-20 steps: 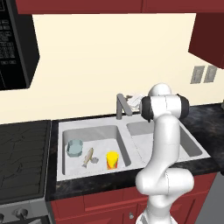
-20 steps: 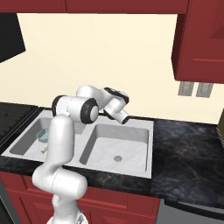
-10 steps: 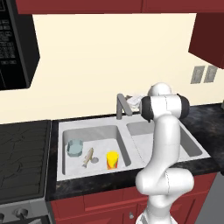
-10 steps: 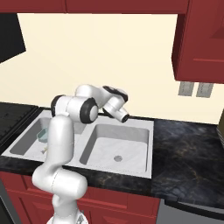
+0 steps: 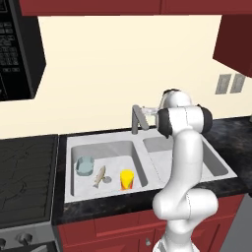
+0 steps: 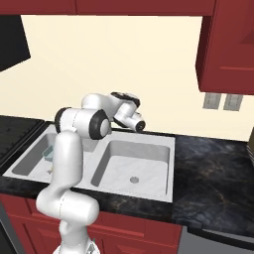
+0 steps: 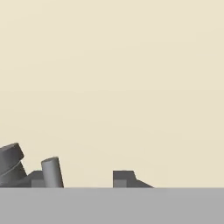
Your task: Pick the tupperware and cup and place them in the sink. Then turn on the water.
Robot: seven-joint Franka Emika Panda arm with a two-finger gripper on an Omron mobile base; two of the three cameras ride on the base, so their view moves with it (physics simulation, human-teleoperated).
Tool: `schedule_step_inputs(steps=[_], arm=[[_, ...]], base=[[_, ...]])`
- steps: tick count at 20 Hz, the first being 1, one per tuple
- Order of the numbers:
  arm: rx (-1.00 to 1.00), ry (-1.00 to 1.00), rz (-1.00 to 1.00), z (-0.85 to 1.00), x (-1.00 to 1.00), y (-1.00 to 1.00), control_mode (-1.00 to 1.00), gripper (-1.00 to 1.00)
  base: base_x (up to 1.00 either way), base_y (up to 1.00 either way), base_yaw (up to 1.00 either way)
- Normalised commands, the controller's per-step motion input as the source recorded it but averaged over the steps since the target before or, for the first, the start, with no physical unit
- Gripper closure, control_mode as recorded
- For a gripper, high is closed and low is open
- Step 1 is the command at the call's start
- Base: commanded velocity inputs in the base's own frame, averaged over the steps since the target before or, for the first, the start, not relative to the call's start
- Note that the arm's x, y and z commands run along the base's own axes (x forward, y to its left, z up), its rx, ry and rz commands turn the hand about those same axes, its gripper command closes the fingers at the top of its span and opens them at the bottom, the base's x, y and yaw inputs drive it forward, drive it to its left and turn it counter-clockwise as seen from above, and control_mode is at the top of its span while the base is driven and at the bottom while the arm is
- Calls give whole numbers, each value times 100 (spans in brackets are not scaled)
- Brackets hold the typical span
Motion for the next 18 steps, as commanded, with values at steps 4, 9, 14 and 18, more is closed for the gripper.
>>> schedule_step_inputs(steps=[4, 9, 14, 18], arm=[[12, 15, -6, -15, 8, -100, -100, 100], [13, 6, -3, -66, -8, -100, -100, 100], [9, 0, 0, -100, -39, -100, -100, 100], [2, 0, 0, -100, -54, -100, -100, 100]], base=[[0, 0, 0], [0, 0, 0], [0, 0, 0], [0, 0, 0]])
